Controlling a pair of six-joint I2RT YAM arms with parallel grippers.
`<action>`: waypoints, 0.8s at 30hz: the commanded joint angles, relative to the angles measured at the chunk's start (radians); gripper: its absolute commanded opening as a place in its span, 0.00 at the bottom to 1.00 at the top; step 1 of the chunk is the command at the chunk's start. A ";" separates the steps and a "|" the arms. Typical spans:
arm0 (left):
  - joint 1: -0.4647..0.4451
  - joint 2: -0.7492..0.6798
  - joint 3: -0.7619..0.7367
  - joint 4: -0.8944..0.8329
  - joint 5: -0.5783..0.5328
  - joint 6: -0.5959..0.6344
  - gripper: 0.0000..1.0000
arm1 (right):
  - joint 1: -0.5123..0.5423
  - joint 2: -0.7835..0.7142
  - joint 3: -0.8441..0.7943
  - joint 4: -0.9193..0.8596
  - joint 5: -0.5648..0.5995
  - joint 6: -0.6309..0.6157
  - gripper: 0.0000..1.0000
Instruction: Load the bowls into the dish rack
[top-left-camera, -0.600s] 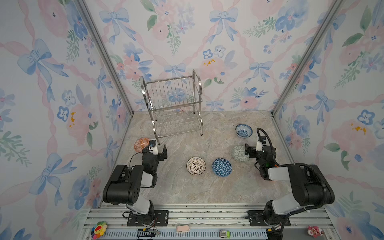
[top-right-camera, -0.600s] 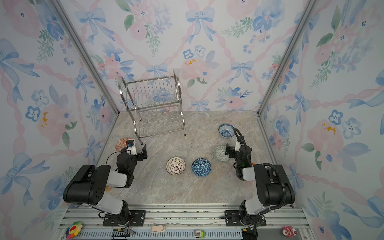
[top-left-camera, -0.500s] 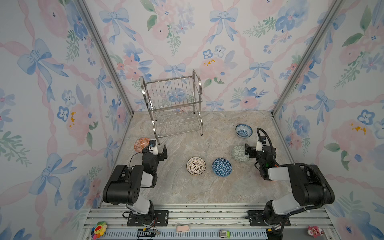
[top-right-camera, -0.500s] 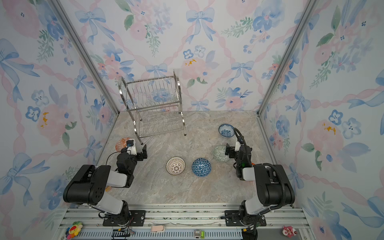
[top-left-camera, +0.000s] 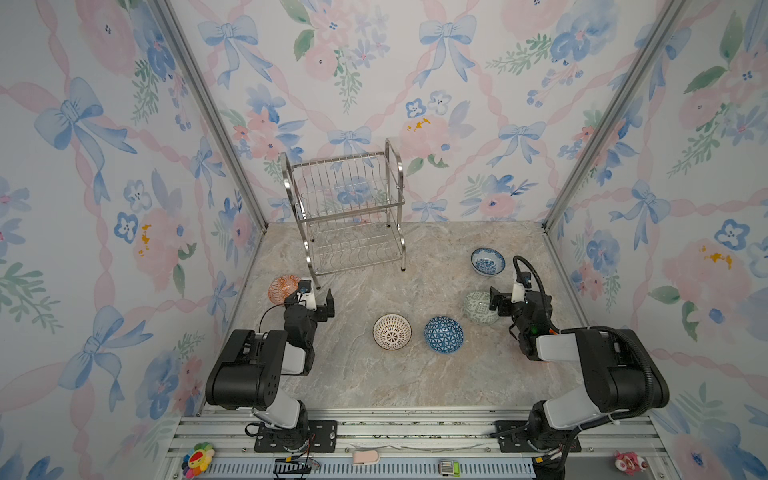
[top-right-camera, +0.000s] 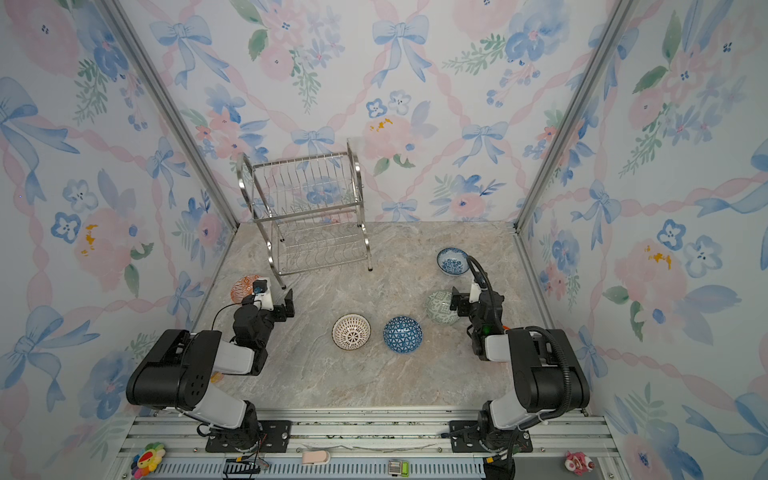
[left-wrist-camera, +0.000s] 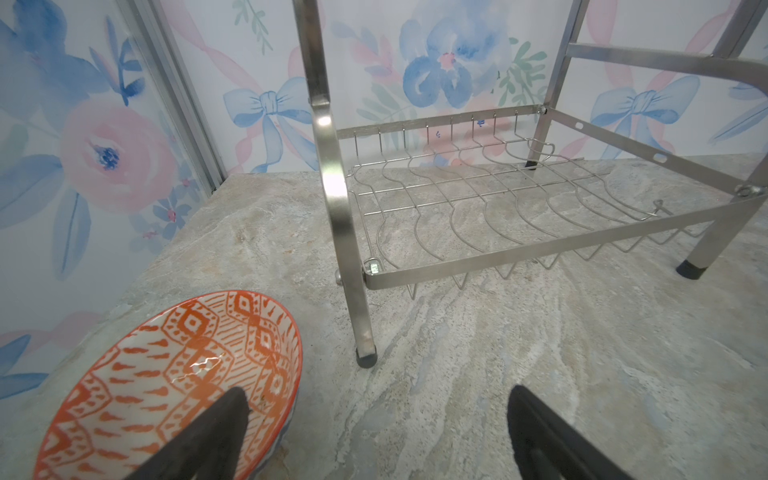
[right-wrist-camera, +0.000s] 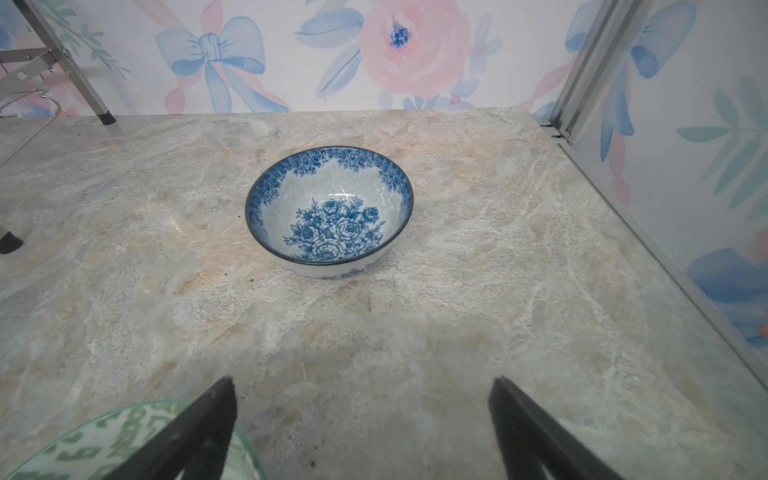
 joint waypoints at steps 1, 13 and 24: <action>0.015 0.014 0.014 0.008 0.019 0.002 0.98 | -0.005 0.004 0.022 0.002 -0.010 -0.005 0.97; 0.018 0.013 0.011 0.009 0.014 -0.002 0.98 | -0.006 0.003 0.022 0.001 -0.010 -0.005 0.97; -0.029 -0.292 -0.047 -0.153 -0.226 -0.062 0.98 | -0.007 -0.125 0.308 -0.677 0.262 0.137 0.97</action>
